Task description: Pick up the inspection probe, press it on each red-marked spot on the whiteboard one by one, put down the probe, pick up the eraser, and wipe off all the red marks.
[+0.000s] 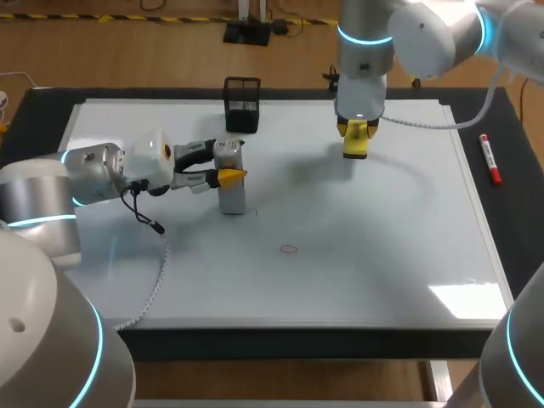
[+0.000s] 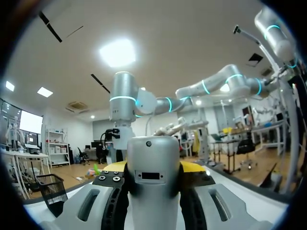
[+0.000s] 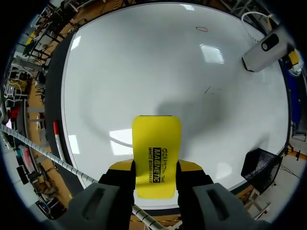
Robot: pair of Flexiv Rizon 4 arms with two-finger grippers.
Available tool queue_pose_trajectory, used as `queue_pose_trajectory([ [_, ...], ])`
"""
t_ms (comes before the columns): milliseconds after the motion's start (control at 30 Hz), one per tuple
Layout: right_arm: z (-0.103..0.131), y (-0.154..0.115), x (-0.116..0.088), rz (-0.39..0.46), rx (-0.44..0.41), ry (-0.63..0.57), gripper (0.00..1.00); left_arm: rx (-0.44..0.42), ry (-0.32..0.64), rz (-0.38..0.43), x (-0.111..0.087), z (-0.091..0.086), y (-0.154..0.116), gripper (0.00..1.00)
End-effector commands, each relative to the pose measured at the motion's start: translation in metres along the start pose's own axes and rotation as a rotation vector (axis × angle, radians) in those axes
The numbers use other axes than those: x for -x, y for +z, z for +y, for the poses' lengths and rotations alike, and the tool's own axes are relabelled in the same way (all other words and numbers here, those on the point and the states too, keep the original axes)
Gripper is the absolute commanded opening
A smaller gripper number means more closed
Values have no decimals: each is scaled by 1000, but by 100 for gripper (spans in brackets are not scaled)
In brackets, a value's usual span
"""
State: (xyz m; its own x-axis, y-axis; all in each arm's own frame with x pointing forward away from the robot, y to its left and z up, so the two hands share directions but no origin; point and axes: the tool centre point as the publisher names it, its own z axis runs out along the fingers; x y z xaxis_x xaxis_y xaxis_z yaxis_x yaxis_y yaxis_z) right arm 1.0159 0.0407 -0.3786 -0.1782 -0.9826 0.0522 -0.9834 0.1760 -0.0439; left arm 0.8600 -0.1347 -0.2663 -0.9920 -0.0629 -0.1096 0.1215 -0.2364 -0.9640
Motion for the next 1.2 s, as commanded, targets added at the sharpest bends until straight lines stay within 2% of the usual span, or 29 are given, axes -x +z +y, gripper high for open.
queue_pose_trajectory([
  [33, 0, -1, -1, 1, -1, -2, 0, 2, -2, 6, 3, 2, -1, 0],
  [500, 0, -1, -1, 1, -1, -2, 0, 102, -25, 27, 8, 9, 3, 0],
  [900, 0, -1, -1, 1, -1, -2, 0, 112, -25, 32, 7, 9, 5, 0],
  [1200, 0, -1, -1, 1, -1, -2, 0, 88, -14, 20, 5, 1, 4, 0],
])
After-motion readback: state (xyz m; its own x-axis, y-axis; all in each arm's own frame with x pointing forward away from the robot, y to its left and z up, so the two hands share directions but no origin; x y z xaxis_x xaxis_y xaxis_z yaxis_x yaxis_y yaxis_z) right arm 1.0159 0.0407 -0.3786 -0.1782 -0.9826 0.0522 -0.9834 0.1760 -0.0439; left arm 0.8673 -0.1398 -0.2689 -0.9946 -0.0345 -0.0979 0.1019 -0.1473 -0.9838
